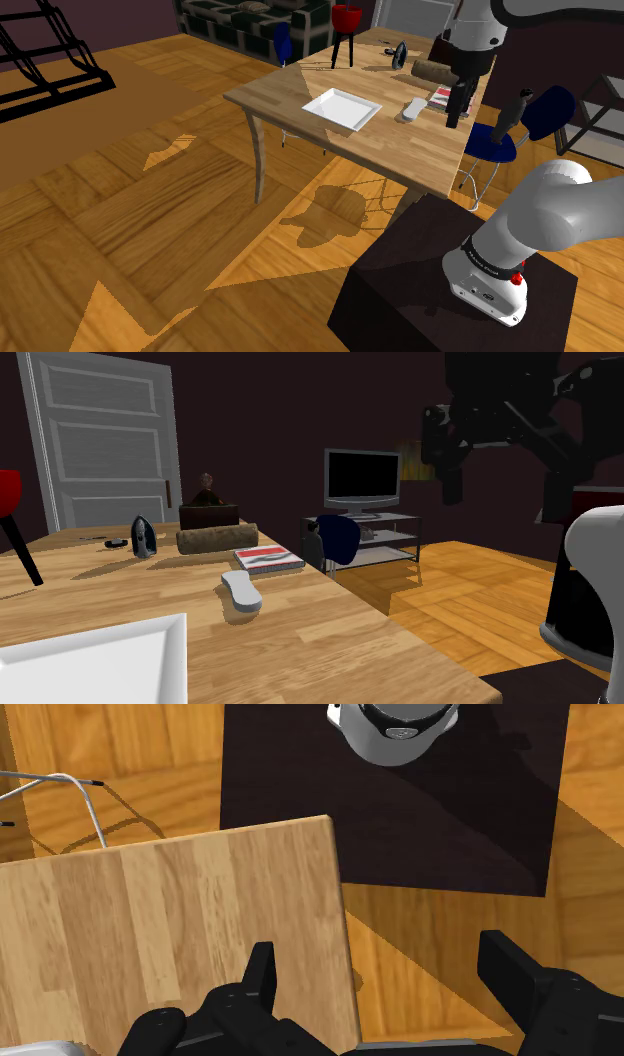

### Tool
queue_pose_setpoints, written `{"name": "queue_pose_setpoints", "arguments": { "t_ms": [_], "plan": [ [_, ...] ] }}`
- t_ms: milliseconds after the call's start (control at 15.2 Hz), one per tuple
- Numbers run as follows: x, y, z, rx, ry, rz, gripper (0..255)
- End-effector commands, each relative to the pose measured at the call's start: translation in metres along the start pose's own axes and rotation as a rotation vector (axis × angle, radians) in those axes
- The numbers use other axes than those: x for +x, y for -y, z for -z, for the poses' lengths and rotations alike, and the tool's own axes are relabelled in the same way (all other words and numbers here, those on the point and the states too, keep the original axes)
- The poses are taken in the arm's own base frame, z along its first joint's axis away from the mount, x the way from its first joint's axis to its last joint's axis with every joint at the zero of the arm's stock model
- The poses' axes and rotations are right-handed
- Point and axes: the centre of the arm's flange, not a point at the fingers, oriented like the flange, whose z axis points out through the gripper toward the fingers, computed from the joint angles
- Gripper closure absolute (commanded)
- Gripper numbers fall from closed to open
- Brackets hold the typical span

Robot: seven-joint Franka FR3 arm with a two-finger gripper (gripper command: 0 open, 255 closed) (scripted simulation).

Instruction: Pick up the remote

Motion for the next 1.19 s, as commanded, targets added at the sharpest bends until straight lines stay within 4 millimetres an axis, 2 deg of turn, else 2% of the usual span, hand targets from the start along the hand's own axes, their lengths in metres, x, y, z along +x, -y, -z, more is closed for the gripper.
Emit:
{"name": "queue_pose_setpoints", "arguments": {
  "t_ms": [0,528,1122],
  "plan": [
    [0.0,0.0,0.0,0.0,0.0,0.0,0],
    [0.083,-0.056,-0.027,0.033,-0.027,-0.27,0],
    [0.156,-0.142,-0.058,0.07,-0.058,-0.574,0]
  ]
}}
